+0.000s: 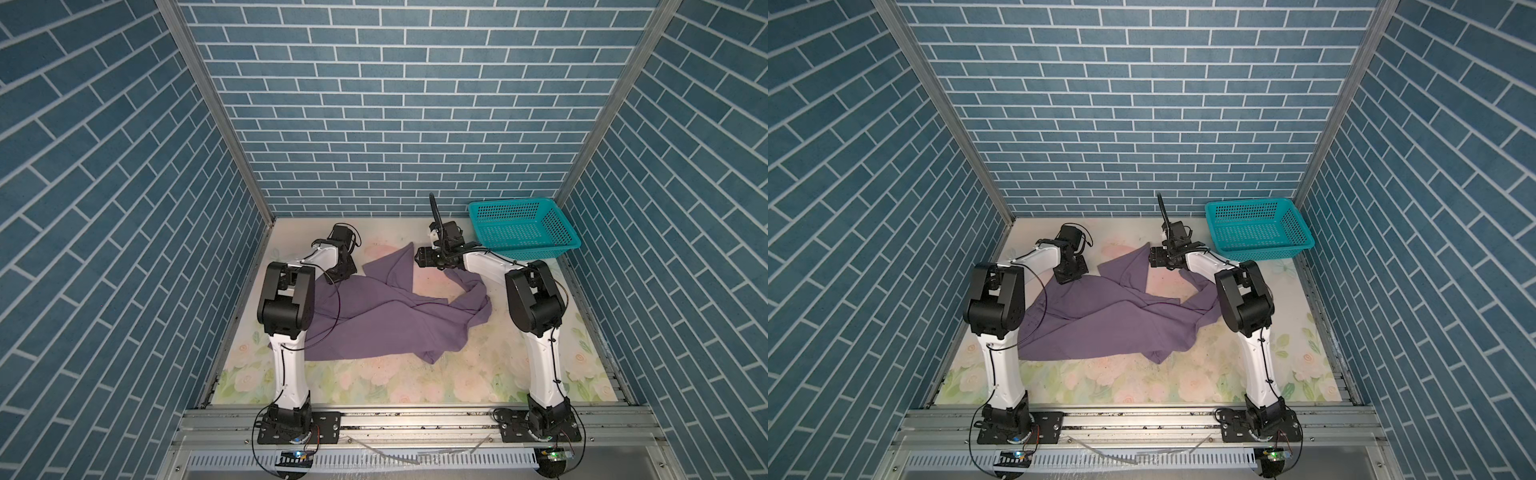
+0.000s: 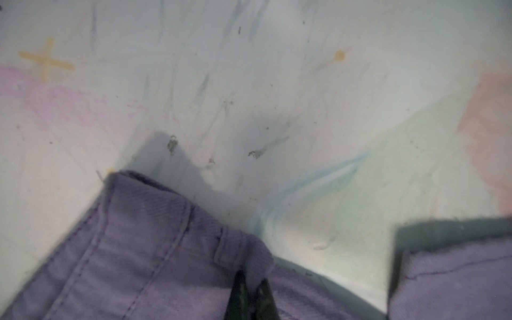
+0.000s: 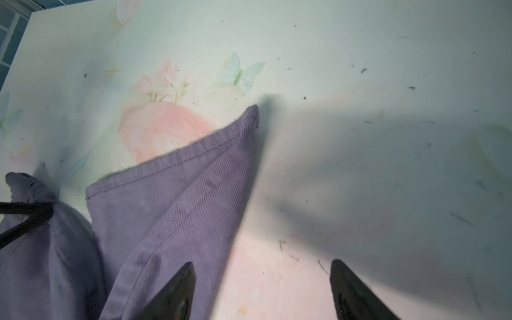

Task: Fold and stack the trousers
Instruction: Flatten out the trousers at the center of the table.

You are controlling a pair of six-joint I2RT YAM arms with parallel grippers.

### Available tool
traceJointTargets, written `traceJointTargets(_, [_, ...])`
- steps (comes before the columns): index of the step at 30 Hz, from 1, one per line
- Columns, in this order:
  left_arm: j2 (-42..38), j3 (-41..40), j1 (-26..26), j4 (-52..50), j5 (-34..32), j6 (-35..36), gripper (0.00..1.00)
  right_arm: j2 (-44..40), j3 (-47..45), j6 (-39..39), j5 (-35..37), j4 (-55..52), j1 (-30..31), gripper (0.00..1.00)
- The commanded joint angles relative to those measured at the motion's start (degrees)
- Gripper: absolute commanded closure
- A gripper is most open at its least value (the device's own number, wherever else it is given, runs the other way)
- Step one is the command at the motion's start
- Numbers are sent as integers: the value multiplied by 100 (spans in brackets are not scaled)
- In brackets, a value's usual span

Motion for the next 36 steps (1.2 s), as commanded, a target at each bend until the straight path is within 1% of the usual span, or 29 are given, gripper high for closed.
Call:
traceJointTargets(1, [-225, -315, 20, -315, 178, -23, 100, 490, 555, -186, -111, -486, 59, 23])
traceJointTargets(8, [-1606, -694, 20, -508, 83, 97, 100, 1275, 1641, -169, -71, -1084, 186, 23])
traceJointTargets(10, [-1922, -807, 20, -582, 37, 108, 100, 1469, 1885, -157, -75, -1168, 242, 29])
traceJointTargets(11, [-2080, -868, 20, -611, 26, 110, 100, 1569, 2009, -138, -102, -1204, 256, 34])
traceJointTargets(12, [-2215, -926, 20, -640, 13, 106, 100, 1646, 2120, -92, -146, -1225, 269, 45])
traceJointTargets(13, [-2325, -958, 20, -680, 12, 109, 100, 1693, 2183, -38, -174, -1229, 278, 54])
traceJointTargets(14, [-2436, -995, 25, -718, 11, 115, 100, 1715, 2226, 26, -215, -1204, 277, 65])
traceJointTargets(15, [-2537, -1013, 36, -757, 8, 130, 100, 1704, 2243, 74, -245, -1167, 282, 79])
traceJointTargets(16, [-2624, -1037, 53, -795, 11, 130, 100, 1670, 2245, 111, -236, -1141, 282, 91])
traceJointTargets(17, [-2721, -1051, 92, -826, 37, 136, 100, 1595, 2245, 116, -220, -1138, 280, 100])
traceJointTargets(19, [-2911, -1104, 195, -865, 111, 128, 100, 1352, 2175, 52, -70, -1160, 270, 100])
traceJointTargets(23, [-3417, -1201, 454, -930, 202, 163, 100, 216, 1436, -224, 509, -960, 205, 100])
traceJointTargets(24, [-3539, -1219, 521, -951, 188, 172, 100, -92, 1194, -247, 790, -895, 162, 100])
traceJointTargets(28, [-4114, -1318, 812, -1072, 116, 237, 100, -1969, -347, -221, 1720, -500, -74, 100])
traceJointTargets(33, [-4712, -1545, 1149, -1157, 83, 244, 100, -4427, -2270, -115, 3456, -387, -187, 100])
traceJointTargets(36, [-4918, -1639, 1215, -1178, 93, 256, 100, -5634, -3049, 76, 4464, -691, -239, 100])
